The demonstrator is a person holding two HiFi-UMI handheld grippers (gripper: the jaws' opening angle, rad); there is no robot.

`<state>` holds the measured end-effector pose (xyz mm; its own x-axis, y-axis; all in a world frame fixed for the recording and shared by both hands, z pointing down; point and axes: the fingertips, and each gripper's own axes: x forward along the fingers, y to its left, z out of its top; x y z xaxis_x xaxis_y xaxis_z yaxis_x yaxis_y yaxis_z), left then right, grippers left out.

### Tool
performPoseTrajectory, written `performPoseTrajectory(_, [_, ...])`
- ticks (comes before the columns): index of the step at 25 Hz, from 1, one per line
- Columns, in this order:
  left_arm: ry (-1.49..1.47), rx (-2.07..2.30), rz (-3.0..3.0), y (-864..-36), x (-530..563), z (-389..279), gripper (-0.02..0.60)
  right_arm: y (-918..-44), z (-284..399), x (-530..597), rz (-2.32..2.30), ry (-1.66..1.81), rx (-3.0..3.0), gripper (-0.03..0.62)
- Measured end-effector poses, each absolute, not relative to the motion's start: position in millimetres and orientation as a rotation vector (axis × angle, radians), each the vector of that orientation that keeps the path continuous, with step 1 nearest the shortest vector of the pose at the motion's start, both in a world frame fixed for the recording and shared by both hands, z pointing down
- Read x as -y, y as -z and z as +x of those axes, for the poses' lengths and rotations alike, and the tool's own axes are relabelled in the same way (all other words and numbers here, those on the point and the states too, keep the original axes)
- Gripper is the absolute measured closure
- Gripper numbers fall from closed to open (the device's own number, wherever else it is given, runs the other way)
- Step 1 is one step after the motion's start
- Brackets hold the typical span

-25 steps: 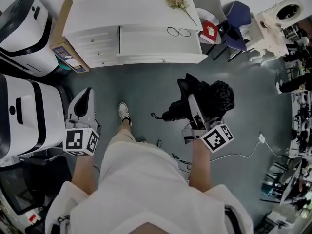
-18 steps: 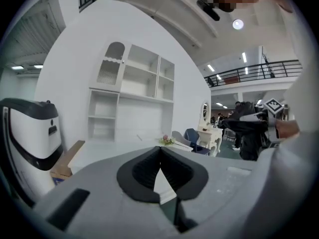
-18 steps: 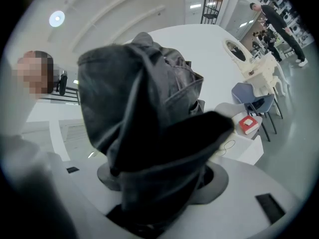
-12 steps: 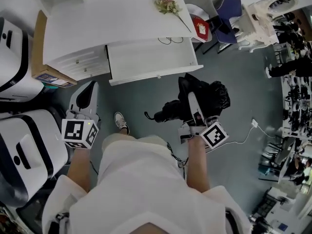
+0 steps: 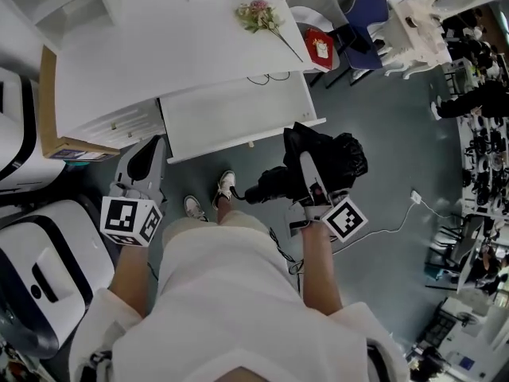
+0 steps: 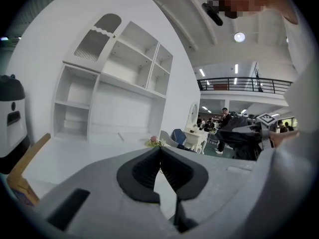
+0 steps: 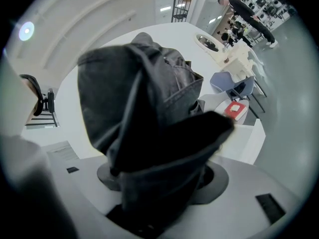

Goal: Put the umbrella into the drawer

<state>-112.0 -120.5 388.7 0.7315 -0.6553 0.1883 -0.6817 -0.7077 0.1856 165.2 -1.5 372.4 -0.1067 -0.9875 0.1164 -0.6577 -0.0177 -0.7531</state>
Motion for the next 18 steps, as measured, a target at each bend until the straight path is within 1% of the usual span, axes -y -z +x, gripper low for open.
performPoseTrajectory(4, [-0.157,1.093,2.631,-388,130,-96,0.568,-408,189,31,-1.65,1.064,-1.727,0.316])
performPoseTrajectory(8, [-0.213,1.119,2.635,-384,144,-82,0.568,-463,213,64,-1.628,1.237,-1.563,0.316])
performPoseTrajectory(13, [-0.241,1.2,2.595,-381,155,-80,0.568,-518,211,94,-1.525,1.469,-1.354,0.315])
performPoseTrajectory(18, [-0.292,1.255,2.533,-390,157,-80,0.568,-548,211,127,-1.488,1.524,-1.344,0.315])
